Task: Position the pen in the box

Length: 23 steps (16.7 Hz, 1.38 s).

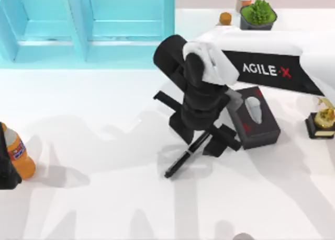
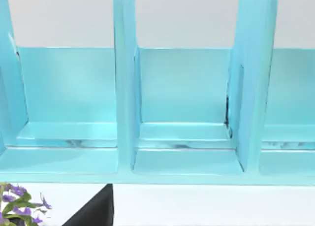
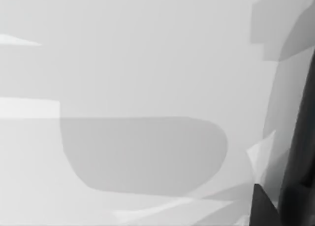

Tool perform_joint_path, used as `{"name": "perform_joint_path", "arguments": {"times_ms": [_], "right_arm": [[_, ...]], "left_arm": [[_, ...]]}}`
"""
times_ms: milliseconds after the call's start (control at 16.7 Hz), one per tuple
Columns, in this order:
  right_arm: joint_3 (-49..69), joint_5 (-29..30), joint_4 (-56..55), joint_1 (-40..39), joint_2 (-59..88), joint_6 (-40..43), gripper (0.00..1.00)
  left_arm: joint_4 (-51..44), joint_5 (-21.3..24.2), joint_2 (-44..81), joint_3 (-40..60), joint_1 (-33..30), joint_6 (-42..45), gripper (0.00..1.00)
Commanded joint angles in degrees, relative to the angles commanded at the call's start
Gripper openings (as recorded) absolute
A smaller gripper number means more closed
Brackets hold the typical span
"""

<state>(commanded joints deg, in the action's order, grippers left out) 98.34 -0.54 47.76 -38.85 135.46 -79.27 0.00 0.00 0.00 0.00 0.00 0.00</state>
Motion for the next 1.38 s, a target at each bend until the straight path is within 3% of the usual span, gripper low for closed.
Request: {"name": "perform_joint_path", "arguments": {"times_ms": [300,540,960,1380], "right_arm": [[0.00,0.00,0.00,0.00,0.00,0.00,0.00],[1.68,0.59,7.09,-0.03,-4.46,2.25,0.00],[14.90,0.71,24.08,0.34,-7.75,2.20,0.00],[16.36,0.43,24.59,0.97,-8.89,2.23,0.00]], "left_arm": [[0.00,0.00,0.00,0.00,0.00,0.00,1.00],[0.00,0.00,0.00,0.00,0.00,0.00,1.00],[0.00,0.00,0.00,0.00,0.00,0.00,1.00],[0.00,0.00,0.00,0.00,0.00,0.00,1.00]]}}
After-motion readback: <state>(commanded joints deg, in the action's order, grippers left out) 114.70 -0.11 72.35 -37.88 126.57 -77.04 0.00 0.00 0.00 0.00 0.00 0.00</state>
